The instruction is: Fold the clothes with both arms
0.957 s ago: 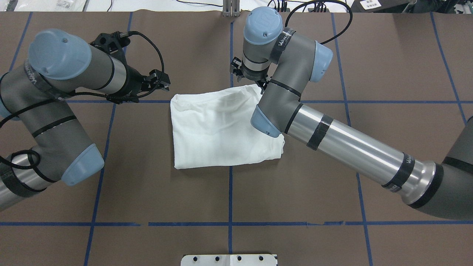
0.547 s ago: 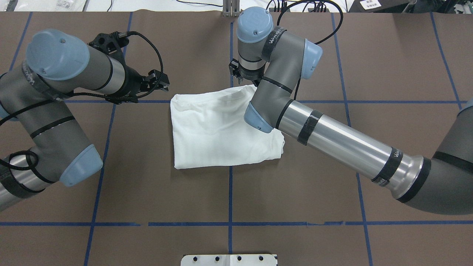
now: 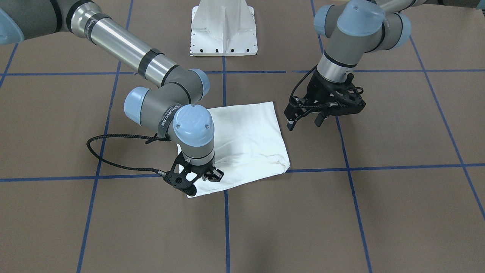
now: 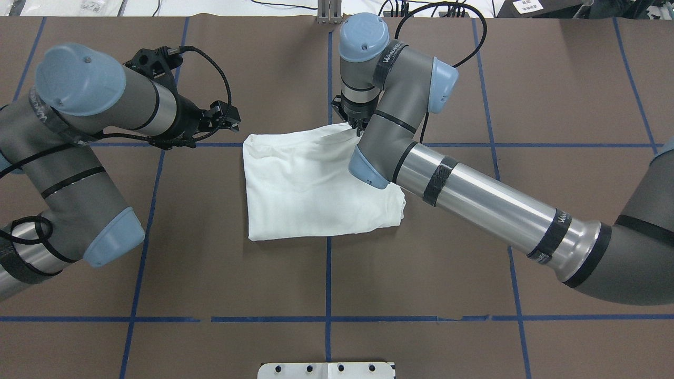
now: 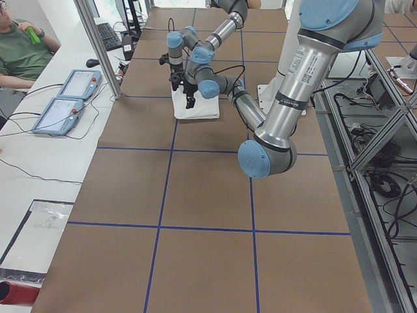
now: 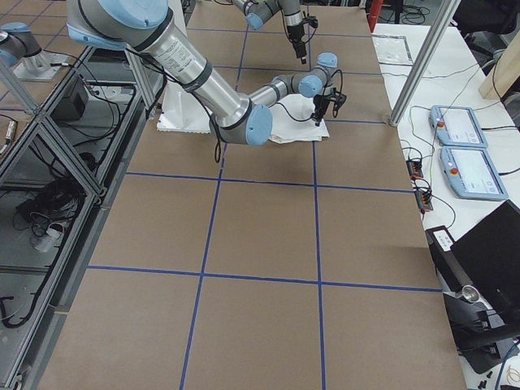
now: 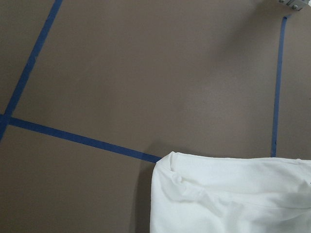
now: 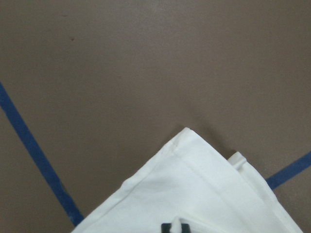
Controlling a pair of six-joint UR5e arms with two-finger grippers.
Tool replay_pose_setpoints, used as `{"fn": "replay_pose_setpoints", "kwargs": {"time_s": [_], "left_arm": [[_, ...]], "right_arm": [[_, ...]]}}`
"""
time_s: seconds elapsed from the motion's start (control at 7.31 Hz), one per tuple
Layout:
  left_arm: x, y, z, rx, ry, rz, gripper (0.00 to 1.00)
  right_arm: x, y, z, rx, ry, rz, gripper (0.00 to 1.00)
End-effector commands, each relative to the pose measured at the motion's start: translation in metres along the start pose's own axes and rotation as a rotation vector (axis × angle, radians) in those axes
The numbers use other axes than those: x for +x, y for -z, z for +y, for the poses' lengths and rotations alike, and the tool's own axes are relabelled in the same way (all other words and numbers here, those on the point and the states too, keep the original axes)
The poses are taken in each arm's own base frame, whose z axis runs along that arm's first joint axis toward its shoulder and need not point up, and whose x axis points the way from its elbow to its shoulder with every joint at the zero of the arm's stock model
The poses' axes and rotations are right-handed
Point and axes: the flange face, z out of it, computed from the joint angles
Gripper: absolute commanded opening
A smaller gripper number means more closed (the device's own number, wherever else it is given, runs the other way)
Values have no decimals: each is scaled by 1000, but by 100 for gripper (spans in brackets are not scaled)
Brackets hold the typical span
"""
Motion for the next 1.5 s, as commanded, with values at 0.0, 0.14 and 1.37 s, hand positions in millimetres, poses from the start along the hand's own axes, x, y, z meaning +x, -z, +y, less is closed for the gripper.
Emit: {"fn": "replay_pose_setpoints", "kwargs": {"time_s": [0.0, 0.14, 1.37], "left_arm": [[-1, 0, 1, -2, 2, -2, 100], [0, -1, 2, -3, 2, 0, 100], [-29, 39, -13, -51, -59, 33, 100]], "right_arm": [[-3, 8, 0, -4, -33, 32, 0], [-1, 21, -8, 7, -64, 46, 0], [90, 87, -125, 110, 51, 38, 100]]}}
